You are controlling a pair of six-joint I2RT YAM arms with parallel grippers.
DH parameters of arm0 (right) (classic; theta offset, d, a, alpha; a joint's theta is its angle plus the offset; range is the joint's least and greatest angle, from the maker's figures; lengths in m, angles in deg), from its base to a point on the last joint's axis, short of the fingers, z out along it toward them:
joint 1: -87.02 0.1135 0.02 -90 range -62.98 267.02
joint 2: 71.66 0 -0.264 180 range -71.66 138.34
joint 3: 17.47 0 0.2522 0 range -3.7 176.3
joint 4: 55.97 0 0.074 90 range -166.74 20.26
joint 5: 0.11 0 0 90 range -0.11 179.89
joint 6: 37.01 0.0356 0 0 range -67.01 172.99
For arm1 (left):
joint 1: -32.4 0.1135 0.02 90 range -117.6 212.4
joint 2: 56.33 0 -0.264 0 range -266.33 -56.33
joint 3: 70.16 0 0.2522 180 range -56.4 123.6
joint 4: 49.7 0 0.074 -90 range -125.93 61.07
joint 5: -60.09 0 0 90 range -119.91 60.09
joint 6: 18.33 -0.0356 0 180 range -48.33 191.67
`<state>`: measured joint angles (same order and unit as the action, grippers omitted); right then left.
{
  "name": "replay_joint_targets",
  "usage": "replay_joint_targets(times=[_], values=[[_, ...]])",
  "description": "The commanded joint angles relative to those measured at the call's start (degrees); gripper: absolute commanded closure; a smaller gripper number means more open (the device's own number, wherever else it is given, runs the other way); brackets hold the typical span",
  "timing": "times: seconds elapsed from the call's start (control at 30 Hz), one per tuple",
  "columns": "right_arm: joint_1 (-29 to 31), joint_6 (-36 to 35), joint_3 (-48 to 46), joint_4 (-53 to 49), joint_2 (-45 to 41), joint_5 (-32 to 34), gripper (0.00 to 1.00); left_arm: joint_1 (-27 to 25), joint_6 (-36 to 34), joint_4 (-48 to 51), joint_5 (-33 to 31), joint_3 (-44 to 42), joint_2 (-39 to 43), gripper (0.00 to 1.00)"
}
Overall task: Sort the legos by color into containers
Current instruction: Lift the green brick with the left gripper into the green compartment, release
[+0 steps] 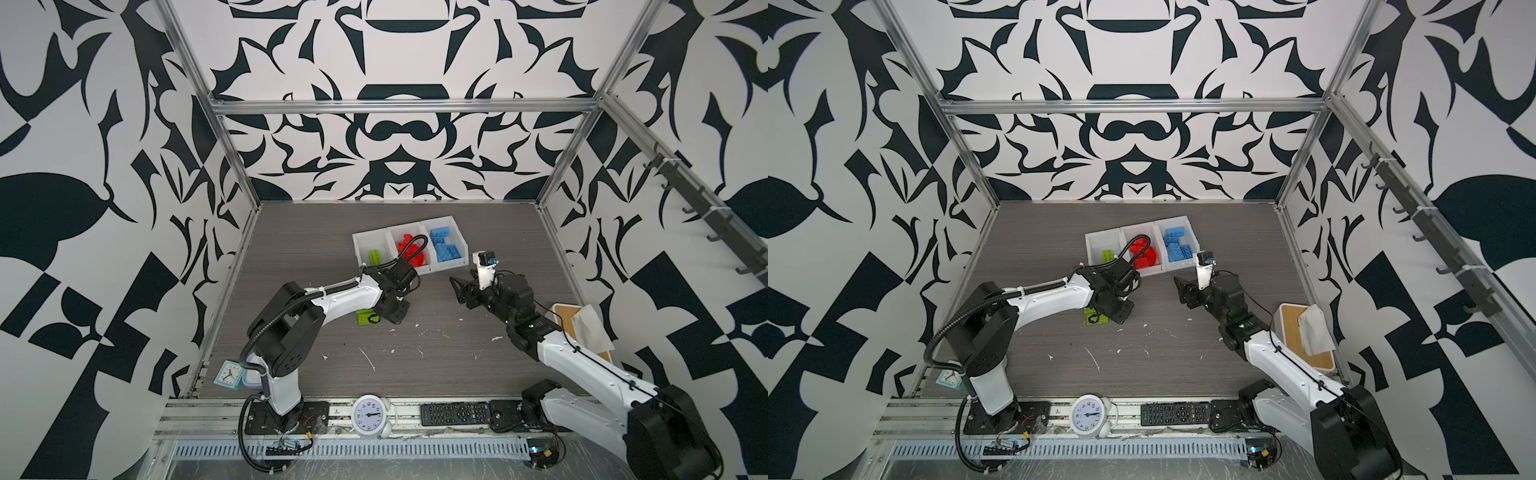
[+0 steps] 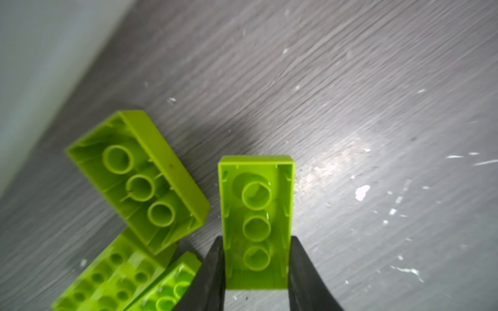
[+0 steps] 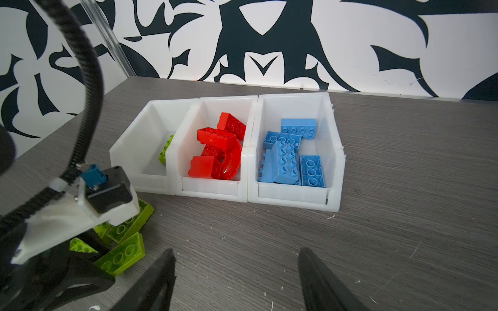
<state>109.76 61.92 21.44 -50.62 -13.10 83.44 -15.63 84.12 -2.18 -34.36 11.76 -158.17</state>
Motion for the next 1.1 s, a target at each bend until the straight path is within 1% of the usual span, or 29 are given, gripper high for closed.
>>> replay_joint_targets(times=[0.0,0.13,0.2,0.27,0.37,0.53,0.6,0.73,0.83,0.93,1.07], values=[[0.1,0.4,2.3,2.0,-0.2,-0.4,0.26,-0.2,0.9,3.0,0.0,0.3,3.3,0.77],[0.1,0.4,2.2,2.0,-0.3,-0.4,0.26,-0.1,0.5,4.7,-1.4,2.3,4.5,0.79],[0.1,0.4,2.3,1.9,-0.3,-0.4,0.26,0.2,-0.4,5.3,-3.3,3.5,4.8,0.80],[0.1,0.5,2.3,2.0,-0.3,-0.6,0.26,1.3,-1.4,5.5,-5.4,5.2,4.6,0.80],[0.2,0.5,2.2,1.9,-0.5,-0.6,0.26,4.3,-2.6,5.3,-6.6,8.0,3.8,0.80],[0.1,0.4,2.2,1.7,-1.1,-0.3,0.26,9.4,-5.4,3.3,-6.6,12.3,2.1,0.80],[0.1,0.4,2.2,1.7,-1.1,-0.4,0.26,11.4,-6.8,2.1,-5.4,14.2,0.9,0.80],[0.1,0.5,2.2,1.5,-1.5,-0.5,0.26,15.1,-8.5,1.5,-3.9,19.0,-3.1,0.79],[0.1,0.4,2.2,1.5,-1.8,-0.3,0.26,17.1,-9.4,1.6,-4.4,22.7,-6.8,0.78],[0.1,0.4,2.2,1.4,-1.8,-0.4,0.26,18.8,-9.4,2.2,-2.5,26.2,-10.5,0.78],[0.1,0.4,2.2,1.4,-2.0,-0.3,0.26,19.1,-9.6,2.8,-2.1,29.2,-14.3,0.78]])
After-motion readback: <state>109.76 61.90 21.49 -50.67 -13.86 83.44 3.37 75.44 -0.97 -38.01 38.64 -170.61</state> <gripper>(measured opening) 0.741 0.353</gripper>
